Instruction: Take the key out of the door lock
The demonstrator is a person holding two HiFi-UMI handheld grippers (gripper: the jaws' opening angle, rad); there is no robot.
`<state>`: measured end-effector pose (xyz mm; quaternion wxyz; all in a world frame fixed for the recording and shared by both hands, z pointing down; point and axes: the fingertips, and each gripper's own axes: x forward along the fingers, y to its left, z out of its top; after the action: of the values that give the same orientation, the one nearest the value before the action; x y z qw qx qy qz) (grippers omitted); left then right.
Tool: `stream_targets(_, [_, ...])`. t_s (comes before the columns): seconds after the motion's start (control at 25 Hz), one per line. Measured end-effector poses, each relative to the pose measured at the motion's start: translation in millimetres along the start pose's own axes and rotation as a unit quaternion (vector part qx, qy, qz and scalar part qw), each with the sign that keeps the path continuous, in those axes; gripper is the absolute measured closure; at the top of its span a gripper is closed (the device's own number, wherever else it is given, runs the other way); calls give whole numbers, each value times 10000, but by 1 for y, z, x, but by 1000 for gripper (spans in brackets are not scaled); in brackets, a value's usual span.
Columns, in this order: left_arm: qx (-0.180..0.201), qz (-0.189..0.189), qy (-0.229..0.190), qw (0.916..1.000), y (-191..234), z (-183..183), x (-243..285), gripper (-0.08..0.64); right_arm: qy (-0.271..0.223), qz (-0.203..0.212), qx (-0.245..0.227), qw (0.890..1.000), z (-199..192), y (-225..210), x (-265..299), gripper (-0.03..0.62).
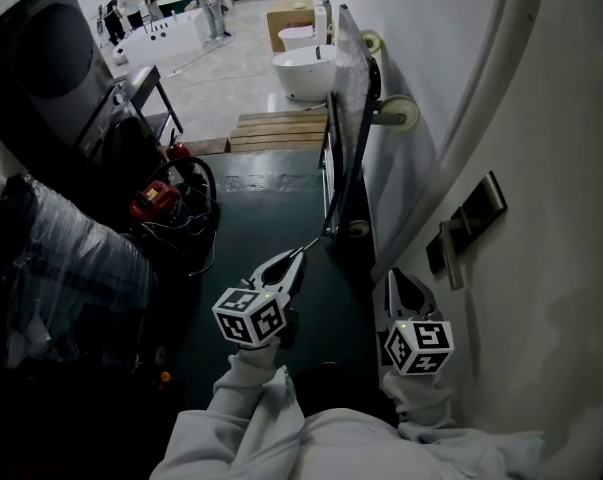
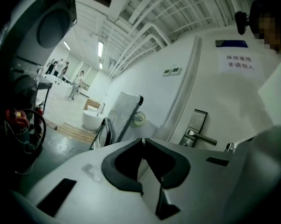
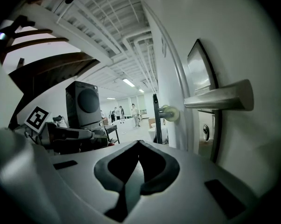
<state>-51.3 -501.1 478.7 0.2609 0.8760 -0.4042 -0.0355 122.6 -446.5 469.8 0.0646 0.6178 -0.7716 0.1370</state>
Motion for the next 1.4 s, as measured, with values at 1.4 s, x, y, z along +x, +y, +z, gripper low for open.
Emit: stream_targets(1.4, [1644,1076,-409,9797,11,3,-57,533,-132,517,-130,9985,21,18,11,541])
